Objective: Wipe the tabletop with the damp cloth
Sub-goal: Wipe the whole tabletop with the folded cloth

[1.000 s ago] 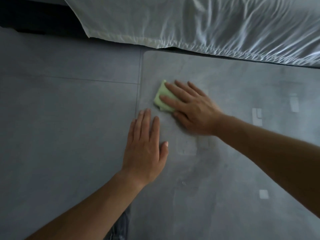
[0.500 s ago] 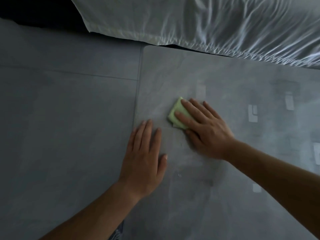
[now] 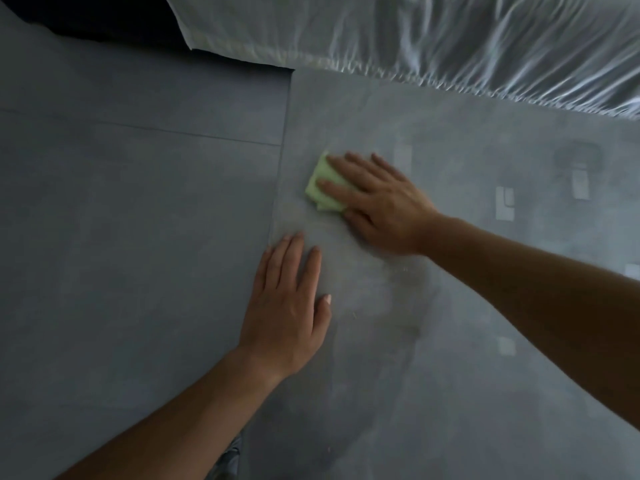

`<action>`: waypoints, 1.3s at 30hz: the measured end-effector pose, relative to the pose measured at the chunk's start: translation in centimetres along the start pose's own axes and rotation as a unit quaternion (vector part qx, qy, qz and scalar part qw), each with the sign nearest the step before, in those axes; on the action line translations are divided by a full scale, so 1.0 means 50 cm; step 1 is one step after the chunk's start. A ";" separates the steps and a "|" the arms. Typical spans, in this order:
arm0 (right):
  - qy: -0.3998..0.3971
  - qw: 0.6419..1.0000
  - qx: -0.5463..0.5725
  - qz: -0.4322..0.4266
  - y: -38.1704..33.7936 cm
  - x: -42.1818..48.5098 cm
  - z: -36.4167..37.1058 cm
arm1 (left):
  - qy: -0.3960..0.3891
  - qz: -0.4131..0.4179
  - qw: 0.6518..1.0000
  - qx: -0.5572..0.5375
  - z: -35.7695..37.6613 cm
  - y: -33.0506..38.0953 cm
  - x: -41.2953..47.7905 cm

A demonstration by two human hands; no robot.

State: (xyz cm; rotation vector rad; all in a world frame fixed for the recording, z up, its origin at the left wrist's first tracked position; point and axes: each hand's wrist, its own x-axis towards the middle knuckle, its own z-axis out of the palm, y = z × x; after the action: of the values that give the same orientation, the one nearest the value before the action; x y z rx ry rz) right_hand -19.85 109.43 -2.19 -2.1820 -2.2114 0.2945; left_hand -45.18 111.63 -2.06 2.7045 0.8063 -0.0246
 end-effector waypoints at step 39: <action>0.068 0.979 0.059 0.181 -0.233 -0.197 0.060 | 0.001 -0.027 0.999 -0.022 0.041 0.049 -0.274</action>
State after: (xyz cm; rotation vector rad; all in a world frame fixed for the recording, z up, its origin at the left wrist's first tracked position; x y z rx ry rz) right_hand -31.60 99.25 -2.24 -2.4440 -1.6758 0.2650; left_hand -55.23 101.80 -1.83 2.6416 0.8706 -0.0178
